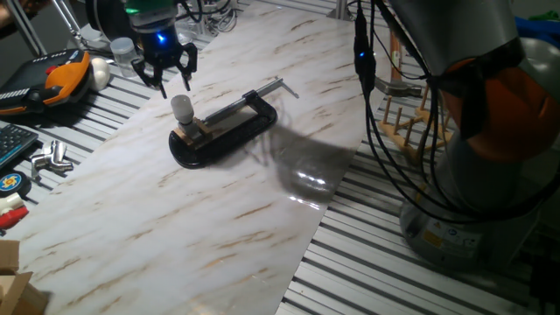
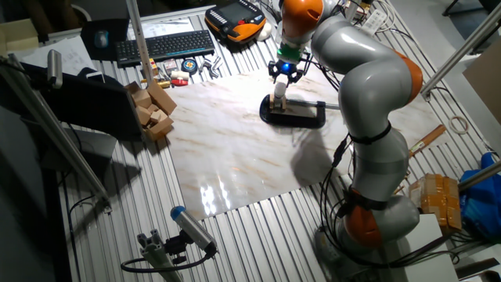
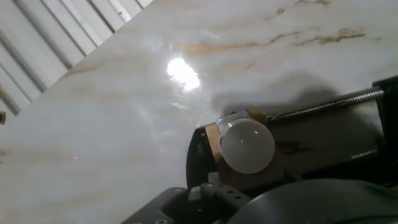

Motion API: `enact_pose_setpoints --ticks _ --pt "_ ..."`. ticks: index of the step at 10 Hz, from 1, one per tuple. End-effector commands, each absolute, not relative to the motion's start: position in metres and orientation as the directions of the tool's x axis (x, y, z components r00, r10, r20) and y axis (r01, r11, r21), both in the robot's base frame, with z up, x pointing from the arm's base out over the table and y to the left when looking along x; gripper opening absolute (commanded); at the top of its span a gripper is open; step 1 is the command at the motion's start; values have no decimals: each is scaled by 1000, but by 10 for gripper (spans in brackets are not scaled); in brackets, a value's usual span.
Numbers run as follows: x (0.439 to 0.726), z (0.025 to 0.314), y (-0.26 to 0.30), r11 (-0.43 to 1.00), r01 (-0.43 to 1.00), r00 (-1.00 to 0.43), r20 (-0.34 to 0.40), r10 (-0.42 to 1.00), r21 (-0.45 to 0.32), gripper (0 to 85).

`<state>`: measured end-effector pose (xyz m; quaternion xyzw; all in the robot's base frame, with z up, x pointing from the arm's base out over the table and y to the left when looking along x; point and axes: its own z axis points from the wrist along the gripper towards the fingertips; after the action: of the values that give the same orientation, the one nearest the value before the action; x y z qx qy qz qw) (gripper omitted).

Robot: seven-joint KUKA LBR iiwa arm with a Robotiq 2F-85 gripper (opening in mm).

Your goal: Take out the light bulb by rotating it

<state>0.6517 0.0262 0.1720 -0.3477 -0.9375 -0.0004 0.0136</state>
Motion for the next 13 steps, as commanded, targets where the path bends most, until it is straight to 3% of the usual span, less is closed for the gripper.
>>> enact_pose_setpoints --ticks 1,3,5,6,10,13 --pt "651 172 26 284 959 -283 21 959 -22 340" --pt "651 170 26 32 998 -30 49 998 -46 340" --pt "651 170 26 -147 989 148 14 989 -30 340" --pt "651 171 25 -239 971 239 4 971 3 170" --pt "651 170 26 -507 862 507 19 862 -20 170" --pt "651 173 25 -684 730 683 -13 730 -14 170"
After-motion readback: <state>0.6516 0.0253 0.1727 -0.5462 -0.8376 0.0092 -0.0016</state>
